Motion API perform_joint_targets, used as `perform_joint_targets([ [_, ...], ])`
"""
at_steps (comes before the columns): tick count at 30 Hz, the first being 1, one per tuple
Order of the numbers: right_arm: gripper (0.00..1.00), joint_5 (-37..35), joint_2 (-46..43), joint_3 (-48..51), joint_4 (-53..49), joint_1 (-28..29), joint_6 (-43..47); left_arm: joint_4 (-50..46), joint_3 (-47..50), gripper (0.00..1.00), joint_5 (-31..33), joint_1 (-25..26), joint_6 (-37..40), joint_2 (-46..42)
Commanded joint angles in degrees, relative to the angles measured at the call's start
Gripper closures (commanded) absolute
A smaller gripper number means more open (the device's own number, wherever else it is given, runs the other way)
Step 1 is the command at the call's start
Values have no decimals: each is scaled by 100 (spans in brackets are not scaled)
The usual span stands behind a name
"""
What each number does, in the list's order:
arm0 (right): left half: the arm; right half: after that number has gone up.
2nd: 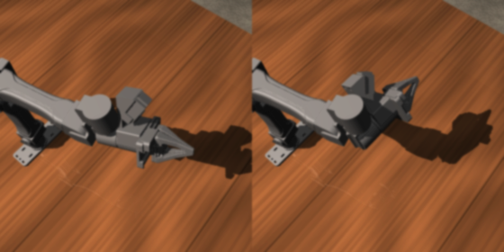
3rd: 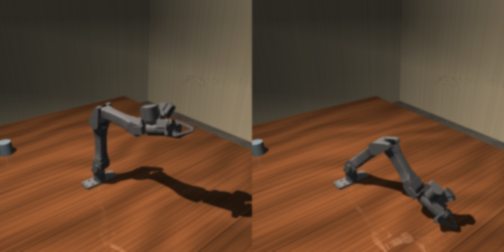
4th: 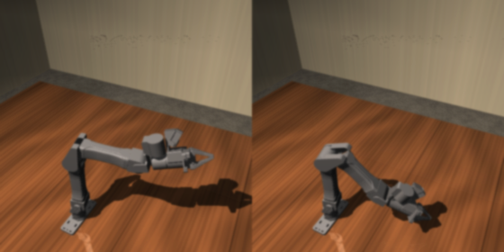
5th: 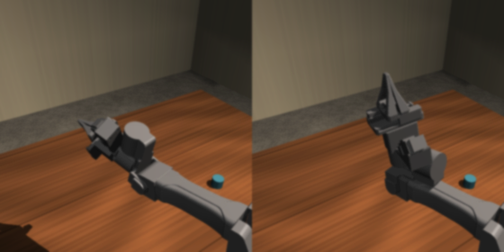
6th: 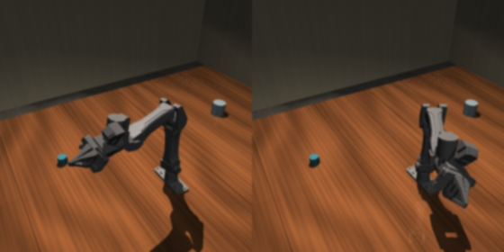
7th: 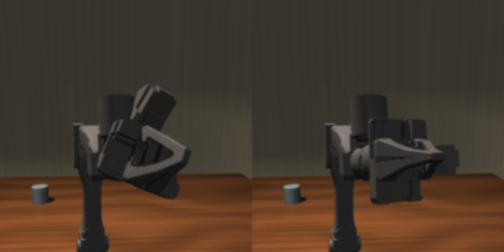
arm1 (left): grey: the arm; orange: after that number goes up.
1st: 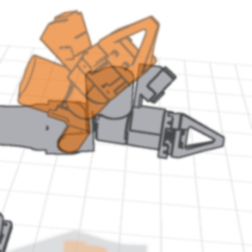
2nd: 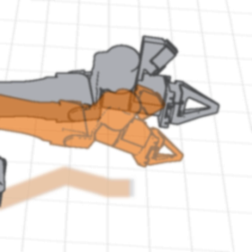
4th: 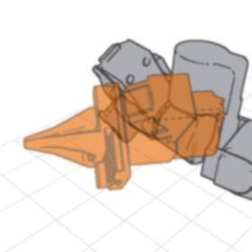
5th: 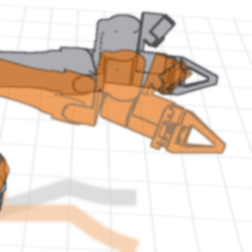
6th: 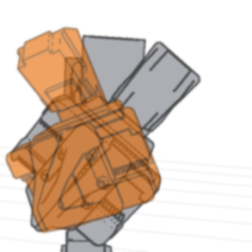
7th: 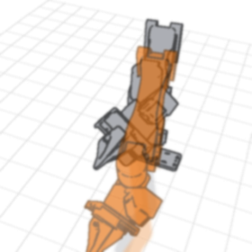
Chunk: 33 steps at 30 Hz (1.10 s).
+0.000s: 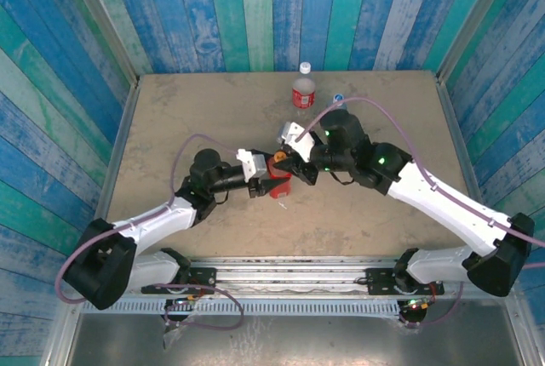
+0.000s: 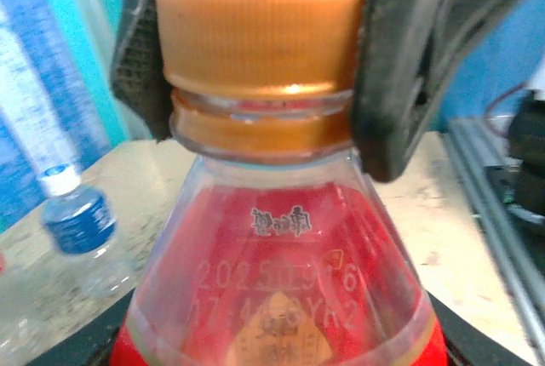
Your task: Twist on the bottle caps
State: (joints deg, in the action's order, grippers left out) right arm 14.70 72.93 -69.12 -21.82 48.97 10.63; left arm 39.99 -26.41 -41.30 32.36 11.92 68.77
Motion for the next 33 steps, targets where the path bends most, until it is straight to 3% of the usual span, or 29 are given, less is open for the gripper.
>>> perform_joint_targets([
  [1,98,-2755,-56,240,535,316,-2267,231,-403,42,1414,-28,232,256],
  [3,99,-3947,76,198,337,534,-3173,189,-535,42,1750,-3,337,357],
  [5,99,-4541,293,69,52,712,-3752,234,-596,42,2071,65,450,492],
  [9,95,-4643,498,-207,-137,797,-3634,113,-611,42,2039,69,491,504],
  [13,72,-3624,146,-67,441,763,-1839,125,-475,43,1535,-74,304,421],
  [16,57,-2698,-364,184,552,599,-789,295,-421,43,313,-456,-55,499],
  [20,49,-917,-1088,626,760,187,52,201,-435,43,-746,-529,56,469],
  [24,40,314,-1417,718,731,-84,667,-397,-642,43,-1699,-530,353,347],
  [27,38,980,-1389,606,596,-185,983,-903,-816,43,-2185,-532,633,173],
  [33,39,1764,-848,183,188,-196,1368,-1441,-955,43,-2526,-529,962,28],
])
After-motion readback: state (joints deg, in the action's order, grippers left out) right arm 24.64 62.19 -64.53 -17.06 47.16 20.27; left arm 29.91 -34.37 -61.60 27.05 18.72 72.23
